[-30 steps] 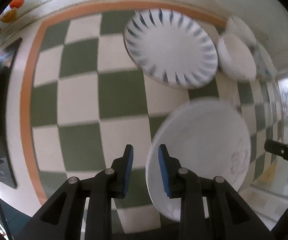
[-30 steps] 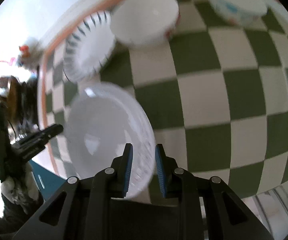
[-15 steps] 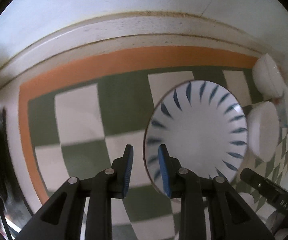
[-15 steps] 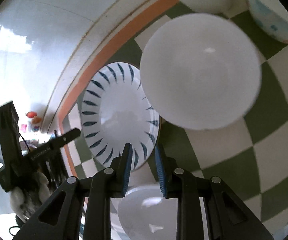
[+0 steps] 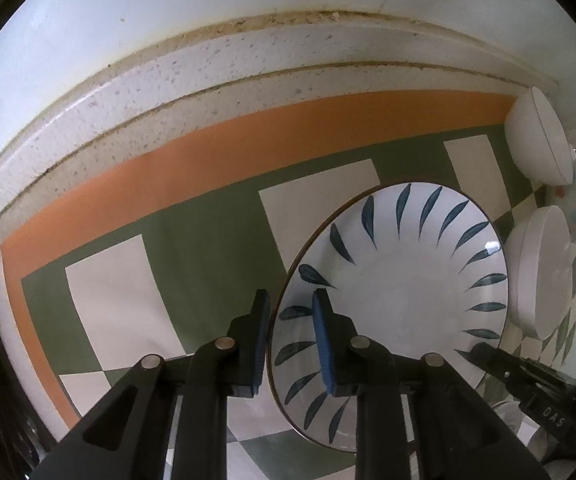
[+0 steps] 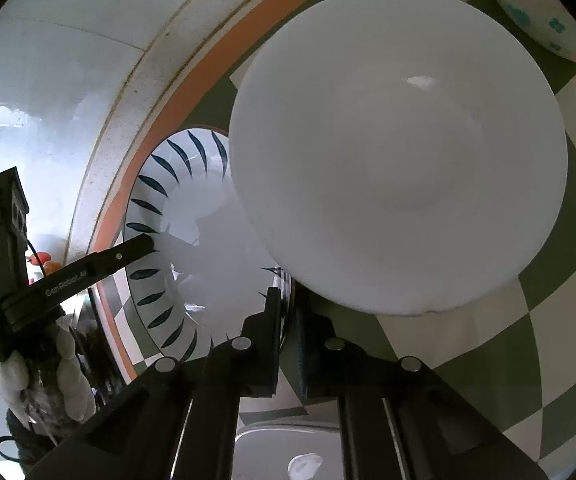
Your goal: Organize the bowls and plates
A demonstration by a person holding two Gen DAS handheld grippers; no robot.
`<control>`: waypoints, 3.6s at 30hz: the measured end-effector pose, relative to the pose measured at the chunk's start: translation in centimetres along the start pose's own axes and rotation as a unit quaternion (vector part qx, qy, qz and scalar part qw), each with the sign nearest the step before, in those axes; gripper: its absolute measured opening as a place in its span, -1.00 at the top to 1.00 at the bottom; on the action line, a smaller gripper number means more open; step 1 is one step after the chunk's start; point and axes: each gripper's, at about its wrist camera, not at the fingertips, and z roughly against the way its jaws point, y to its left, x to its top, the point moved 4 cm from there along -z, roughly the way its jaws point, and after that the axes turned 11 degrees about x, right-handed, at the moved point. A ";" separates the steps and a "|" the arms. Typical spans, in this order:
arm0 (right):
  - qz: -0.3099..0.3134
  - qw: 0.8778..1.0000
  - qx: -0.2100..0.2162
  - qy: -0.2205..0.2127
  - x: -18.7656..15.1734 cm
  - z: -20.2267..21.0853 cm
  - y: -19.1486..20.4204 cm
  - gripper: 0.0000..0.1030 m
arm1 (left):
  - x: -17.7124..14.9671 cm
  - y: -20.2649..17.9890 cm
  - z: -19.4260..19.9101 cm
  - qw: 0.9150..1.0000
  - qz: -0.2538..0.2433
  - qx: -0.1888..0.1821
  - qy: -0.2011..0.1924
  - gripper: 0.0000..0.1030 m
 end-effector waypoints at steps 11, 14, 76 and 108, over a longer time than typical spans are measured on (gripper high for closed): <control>0.043 0.999 -0.007 -0.007 -0.1 -0.1 0.8 0.84 | -4.7 -1.0 2.3 0.999 0.010 0.017 -0.028 0.66; 0.058 0.998 -0.008 -0.007 -0.3 0.1 1.4 0.84 | -6.2 -0.7 2.8 0.999 0.025 0.012 -0.031 0.66; 0.188 0.976 -0.019 0.110 -11.0 8.9 -8.7 0.84 | -24.1 -9.3 5.1 0.994 0.111 0.015 0.014 0.66; 0.240 0.961 -0.081 0.111 -14.0 13.5 -5.0 0.72 | -30.5 -7.8 14.1 0.984 0.161 0.051 -0.056 0.31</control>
